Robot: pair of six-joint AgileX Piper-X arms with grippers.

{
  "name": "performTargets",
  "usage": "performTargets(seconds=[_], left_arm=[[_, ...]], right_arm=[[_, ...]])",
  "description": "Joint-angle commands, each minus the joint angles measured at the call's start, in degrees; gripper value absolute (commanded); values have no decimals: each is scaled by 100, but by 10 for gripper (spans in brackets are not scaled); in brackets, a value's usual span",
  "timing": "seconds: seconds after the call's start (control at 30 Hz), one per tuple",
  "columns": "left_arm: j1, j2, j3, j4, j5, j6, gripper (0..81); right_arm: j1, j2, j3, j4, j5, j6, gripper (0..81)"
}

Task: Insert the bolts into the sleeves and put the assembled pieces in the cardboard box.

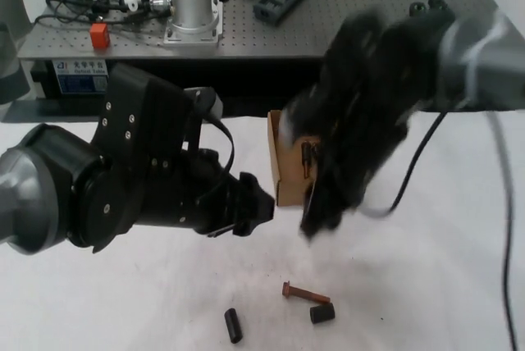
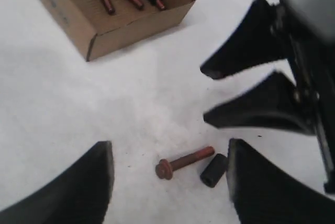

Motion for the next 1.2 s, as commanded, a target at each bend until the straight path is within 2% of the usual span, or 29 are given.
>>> performTargets(seconds=[0.0, 0.5, 0.7, 0.83, 1.0, 1.17], left_arm=[[15, -52, -19, 179, -221, 76, 455], [15, -52, -19, 464, -233, 339, 439], [15, -59, -19, 594, -233, 467, 439], [15, -59, -19, 636, -233, 467, 439], [15, -59, -19, 661, -233, 467, 439], [15, -59, -19, 674, -177, 467, 439]], right_arm=[[115, 97, -7, 6, 88, -115, 344], [529, 835, 8, -199, 152, -59, 344], [637, 983, 8, -236, 607, -53, 340], [637, 983, 8, -236, 638, -53, 243], [637, 983, 8, -380, 638, -37, 3], [410, 812, 8, -788, 607, 373, 3]])
